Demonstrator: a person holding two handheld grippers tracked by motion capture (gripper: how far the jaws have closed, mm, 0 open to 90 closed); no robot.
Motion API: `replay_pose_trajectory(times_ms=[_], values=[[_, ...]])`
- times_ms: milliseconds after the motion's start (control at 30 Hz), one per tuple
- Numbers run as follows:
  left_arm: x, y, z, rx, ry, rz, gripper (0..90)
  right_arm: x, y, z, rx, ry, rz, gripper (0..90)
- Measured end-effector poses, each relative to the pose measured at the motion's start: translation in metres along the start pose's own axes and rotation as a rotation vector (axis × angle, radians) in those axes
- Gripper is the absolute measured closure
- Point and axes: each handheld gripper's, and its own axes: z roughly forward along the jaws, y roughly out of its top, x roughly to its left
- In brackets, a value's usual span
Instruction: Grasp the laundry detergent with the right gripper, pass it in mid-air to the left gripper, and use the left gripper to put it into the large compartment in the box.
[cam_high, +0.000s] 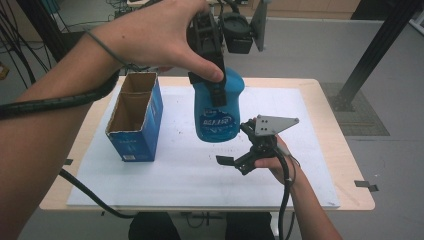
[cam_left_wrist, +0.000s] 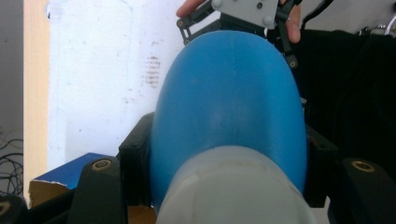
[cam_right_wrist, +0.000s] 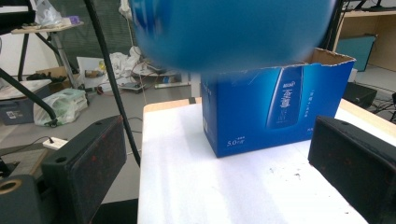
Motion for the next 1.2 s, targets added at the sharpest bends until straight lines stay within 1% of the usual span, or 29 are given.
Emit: replay_pose_trajectory(times_ms=[100,200,400,467,567,767,800,900,933,967,1100,1133,1167,1200], values=[[0.002,-0.001,-0.005,-0.002,0.008,-0.015,37.8,0.000,-0.001,0.000,-0.001,0.000,0.001,4.4],[0.004,-0.001,-0.006,0.005,0.014,-0.033,37.8,0.001,0.000,0.000,-0.002,0.000,-0.002,4.4],[0.013,-0.003,-0.008,0.012,0.025,-0.084,37.7,0.001,0.000,-0.001,-0.007,-0.003,-0.003,4.5],[0.016,-0.007,-0.009,0.005,0.025,-0.109,37.7,0.002,0.000,-0.002,-0.007,-0.005,-0.003,4.4],[0.022,-0.010,-0.010,0.004,0.027,-0.122,37.7,0.002,0.000,-0.003,-0.010,-0.007,-0.004,4.4],[0.034,-0.020,-0.011,-0.006,0.028,-0.175,37.7,0.002,-0.001,-0.003,-0.011,-0.005,-0.006,4.4],[0.034,-0.020,-0.011,-0.006,0.028,-0.175,37.7,0.002,-0.001,-0.003,-0.012,-0.007,-0.008,4.4],[0.040,-0.025,-0.010,-0.003,0.044,-0.209,37.7,0.002,-0.001,-0.003,-0.016,-0.011,-0.008,4.4],[0.042,-0.025,-0.010,0.005,0.045,-0.214,37.7,0.002,-0.001,-0.004,-0.016,-0.012,-0.009,4.4],[0.044,-0.028,-0.009,0.003,0.048,-0.230,37.7,0.003,-0.001,-0.004,-0.015,-0.013,-0.007,4.4],[0.054,-0.037,-0.007,0.006,0.048,-0.273,37.7,0.002,-0.001,-0.004,-0.016,-0.014,-0.009,4.4],[0.056,-0.039,-0.007,0.006,0.048,-0.276,37.7,0.003,-0.001,-0.004,-0.014,-0.016,-0.011,4.4],[0.060,-0.042,-0.007,0.007,0.046,-0.295,37.7,0.002,-0.001,-0.004,-0.015,-0.017,-0.009,4.4],[0.062,-0.044,-0.007,0.005,0.047,-0.303,37.7,0.002,-0.001,-0.004,-0.016,-0.019,-0.008,4.4]])
